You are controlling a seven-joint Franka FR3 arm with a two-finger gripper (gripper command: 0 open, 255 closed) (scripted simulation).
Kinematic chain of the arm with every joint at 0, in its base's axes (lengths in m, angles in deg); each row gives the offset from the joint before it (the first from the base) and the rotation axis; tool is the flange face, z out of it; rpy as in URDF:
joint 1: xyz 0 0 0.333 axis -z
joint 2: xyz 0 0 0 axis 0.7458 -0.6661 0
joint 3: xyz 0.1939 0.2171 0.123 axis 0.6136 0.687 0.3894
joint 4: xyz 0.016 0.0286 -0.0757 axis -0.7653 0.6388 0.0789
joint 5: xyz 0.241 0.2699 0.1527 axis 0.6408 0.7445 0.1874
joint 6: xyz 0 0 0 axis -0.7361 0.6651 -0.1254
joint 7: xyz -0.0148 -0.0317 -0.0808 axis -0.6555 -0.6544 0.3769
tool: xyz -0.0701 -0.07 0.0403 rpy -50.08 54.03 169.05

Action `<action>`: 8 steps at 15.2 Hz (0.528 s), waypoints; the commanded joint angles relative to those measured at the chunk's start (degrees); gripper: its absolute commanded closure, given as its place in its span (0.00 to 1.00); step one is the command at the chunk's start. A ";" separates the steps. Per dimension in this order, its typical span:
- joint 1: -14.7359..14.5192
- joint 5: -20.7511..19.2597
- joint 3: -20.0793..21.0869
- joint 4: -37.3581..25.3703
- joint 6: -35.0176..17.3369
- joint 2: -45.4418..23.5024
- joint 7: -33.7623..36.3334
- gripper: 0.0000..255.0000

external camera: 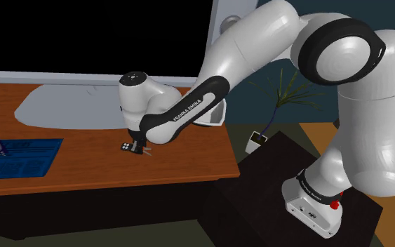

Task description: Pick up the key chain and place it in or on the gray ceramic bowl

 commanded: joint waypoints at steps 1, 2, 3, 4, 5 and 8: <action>0.18 0.38 0.32 -0.02 1.09 1.07 -0.23 1.00; 0.29 0.57 0.47 0.00 1.60 1.61 -0.36 1.00; 0.40 0.76 0.63 0.01 2.12 2.14 -0.50 1.00; 0.50 0.96 0.77 0.00 2.65 2.66 -0.63 1.00; 0.60 1.15 0.92 -0.03 3.18 3.18 -0.76 1.00; 0.90 1.74 1.34 -0.17 4.80 4.69 -1.16 1.00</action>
